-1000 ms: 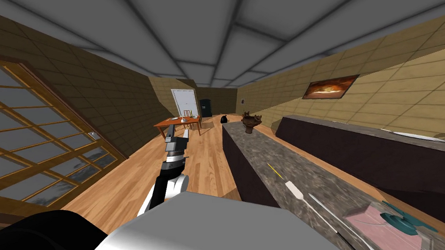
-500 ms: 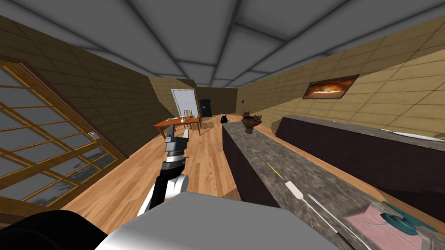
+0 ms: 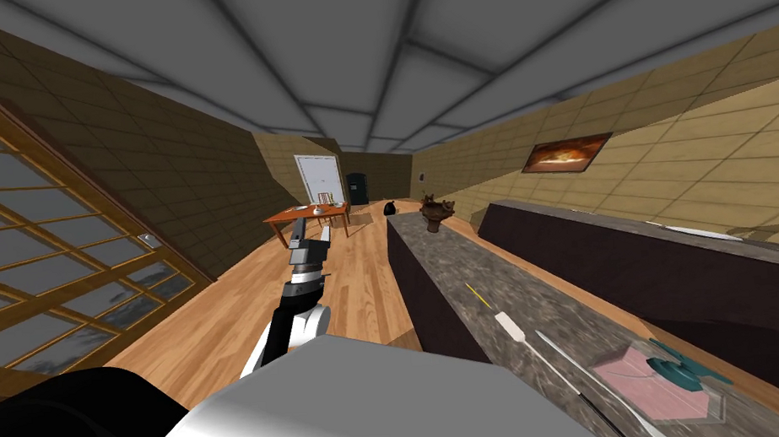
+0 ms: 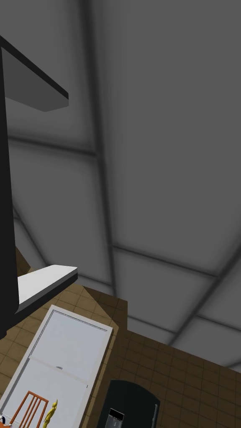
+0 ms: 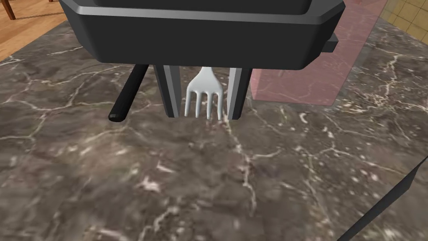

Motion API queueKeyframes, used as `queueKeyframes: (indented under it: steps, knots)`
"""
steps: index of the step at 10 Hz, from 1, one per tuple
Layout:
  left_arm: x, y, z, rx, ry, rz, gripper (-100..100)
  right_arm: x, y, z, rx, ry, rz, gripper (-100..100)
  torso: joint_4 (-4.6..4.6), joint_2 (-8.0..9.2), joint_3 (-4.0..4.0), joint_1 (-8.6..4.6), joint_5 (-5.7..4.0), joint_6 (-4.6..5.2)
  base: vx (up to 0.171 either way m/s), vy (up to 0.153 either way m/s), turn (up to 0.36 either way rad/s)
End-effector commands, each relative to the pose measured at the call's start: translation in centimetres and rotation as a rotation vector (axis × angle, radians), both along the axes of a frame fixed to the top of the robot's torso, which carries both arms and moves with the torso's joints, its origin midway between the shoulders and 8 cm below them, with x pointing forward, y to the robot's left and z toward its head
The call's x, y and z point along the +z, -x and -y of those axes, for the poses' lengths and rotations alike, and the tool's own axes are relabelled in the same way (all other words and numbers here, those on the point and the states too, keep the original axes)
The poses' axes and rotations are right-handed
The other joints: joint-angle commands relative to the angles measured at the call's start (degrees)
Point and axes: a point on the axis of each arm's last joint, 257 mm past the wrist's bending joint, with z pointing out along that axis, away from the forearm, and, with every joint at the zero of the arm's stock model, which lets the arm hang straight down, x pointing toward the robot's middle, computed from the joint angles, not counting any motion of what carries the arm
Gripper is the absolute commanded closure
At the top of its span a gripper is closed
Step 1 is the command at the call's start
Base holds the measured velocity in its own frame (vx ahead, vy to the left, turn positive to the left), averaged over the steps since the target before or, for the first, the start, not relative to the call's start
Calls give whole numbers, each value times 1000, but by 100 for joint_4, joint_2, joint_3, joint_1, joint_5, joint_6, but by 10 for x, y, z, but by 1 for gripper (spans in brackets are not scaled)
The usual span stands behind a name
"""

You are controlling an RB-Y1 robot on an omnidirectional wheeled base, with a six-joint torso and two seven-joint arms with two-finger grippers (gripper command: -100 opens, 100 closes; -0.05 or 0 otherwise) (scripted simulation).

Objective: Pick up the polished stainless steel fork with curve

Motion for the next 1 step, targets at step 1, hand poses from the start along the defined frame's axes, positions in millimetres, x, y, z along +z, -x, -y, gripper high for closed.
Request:
queueKeyframes:
  steps: [1]
  knots:
    - [0, 0, 0, 0, 0, 0, 0, 0, 0, 0, 0, 0, 0, 0, 0, 0, 0, 0, 0, 0, 0, 0, 0]
